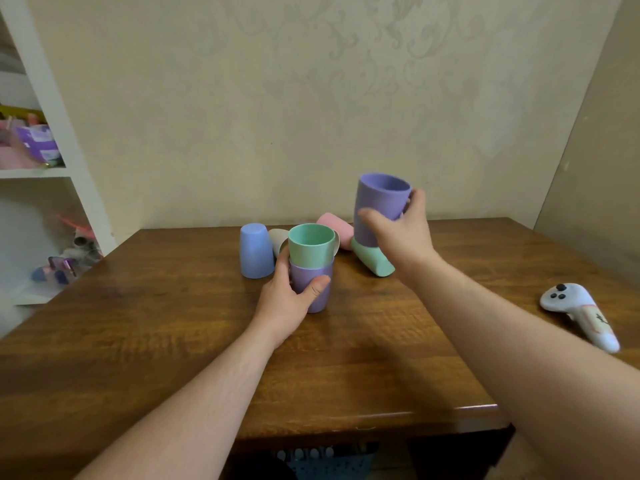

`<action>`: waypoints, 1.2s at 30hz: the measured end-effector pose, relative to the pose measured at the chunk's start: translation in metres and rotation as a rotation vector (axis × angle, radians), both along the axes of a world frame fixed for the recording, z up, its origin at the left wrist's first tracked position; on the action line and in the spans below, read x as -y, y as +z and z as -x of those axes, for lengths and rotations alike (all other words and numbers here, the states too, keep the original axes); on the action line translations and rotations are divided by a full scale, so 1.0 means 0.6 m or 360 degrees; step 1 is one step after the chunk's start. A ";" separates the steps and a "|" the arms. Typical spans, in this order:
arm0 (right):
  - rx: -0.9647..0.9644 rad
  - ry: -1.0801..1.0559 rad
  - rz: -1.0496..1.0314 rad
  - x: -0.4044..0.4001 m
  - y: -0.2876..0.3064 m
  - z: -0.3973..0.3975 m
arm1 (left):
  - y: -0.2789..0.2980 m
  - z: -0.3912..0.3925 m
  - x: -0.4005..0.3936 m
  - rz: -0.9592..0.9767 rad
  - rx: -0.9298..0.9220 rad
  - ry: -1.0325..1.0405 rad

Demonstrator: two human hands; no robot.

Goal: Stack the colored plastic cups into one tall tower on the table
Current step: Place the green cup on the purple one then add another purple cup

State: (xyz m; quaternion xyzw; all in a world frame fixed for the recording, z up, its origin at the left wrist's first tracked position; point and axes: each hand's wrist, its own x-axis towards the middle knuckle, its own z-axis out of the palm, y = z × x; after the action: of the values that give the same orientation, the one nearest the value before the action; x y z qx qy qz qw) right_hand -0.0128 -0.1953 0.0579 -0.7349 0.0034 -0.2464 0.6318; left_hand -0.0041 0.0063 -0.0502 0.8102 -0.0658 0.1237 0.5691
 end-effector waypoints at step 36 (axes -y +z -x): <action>-0.0356 0.0316 0.0557 -0.016 -0.161 -0.047 | 0.013 0.021 0.026 -0.1306 0.0031 -0.0091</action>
State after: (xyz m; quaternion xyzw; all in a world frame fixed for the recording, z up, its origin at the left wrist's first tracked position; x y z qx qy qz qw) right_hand 0.0151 -0.1859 -0.0389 -0.8527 -0.0417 -0.0970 0.5116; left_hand -0.0168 -0.0095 -0.0422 0.9666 -0.1375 0.0791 0.2012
